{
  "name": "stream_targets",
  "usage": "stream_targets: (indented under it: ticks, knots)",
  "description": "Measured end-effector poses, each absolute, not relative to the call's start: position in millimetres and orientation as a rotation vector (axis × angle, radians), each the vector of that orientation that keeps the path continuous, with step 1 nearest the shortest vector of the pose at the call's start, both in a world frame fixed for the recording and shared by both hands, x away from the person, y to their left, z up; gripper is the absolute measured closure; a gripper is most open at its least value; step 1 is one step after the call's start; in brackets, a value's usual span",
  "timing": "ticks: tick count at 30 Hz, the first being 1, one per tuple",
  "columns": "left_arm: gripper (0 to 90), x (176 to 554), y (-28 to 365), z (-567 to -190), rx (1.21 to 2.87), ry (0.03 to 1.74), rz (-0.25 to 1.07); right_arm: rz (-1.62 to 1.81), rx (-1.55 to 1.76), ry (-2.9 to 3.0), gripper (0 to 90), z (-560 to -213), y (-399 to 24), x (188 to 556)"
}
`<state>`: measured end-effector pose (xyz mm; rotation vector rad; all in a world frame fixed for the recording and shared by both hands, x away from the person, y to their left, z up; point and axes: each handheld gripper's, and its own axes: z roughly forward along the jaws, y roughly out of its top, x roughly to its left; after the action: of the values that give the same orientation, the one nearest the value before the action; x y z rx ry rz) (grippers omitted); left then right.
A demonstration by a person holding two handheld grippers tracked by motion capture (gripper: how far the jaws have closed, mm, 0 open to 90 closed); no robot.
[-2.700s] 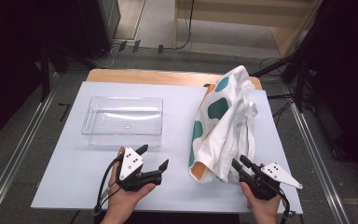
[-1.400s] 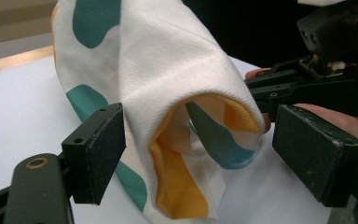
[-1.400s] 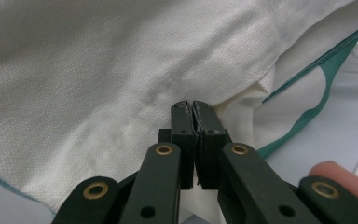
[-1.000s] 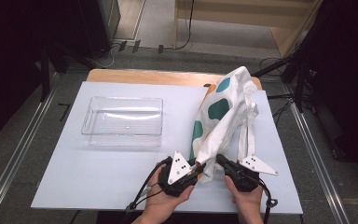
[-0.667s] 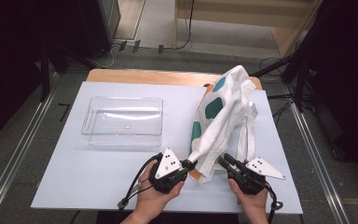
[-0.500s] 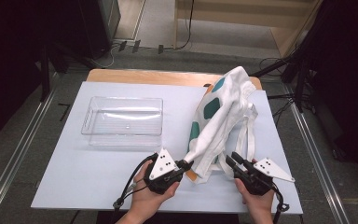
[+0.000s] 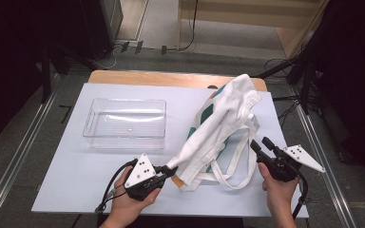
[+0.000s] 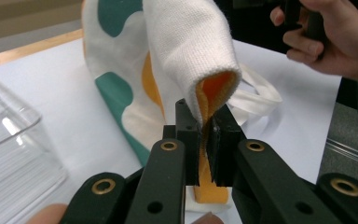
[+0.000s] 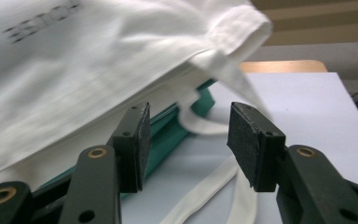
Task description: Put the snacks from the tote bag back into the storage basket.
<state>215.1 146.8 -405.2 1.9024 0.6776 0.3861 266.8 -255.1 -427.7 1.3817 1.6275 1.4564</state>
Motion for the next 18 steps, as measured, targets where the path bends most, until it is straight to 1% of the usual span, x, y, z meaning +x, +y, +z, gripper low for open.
stream_targets:
  ticks: [5,6,10,11,12,13,15,17,18]
  knots:
    - [85.3,216,160,-410,1.886,0.716,0.372,1.451,1.401,1.595,48.1,-424,-259,282]
    - [85.3,216,163,-410,1.885,0.722,0.37,1.447,1.406,1.585,45.3,-421,-261,293]
    - [85.3,216,167,-409,1.889,0.713,0.365,1.44,1.408,1.571,40.5,-412,-266,315]
    - [85.3,216,167,-409,1.889,0.713,0.365,1.44,1.408,1.571,40.5,-412,-266,315]
    - [85.3,217,169,-409,1.89,0.711,0.368,1.445,1.426,1.553,36.8,-410,-268,326]
    - [85.3,217,169,-409,1.89,0.711,0.368,1.445,1.426,1.553,36.8,-410,-268,326]
    - [85.3,218,172,-408,1.892,0.709,0.364,1.473,1.453,1.552,32.7,-408,-270,340]
    - [85.3,219,177,-407,1.895,0.704,0.361,1.48,1.446,1.55,31.9,-407,-271,345]
    - [85.3,219,179,-407,1.893,0.704,0.362,1.477,1.449,1.565,29.4,-404,-269,354]
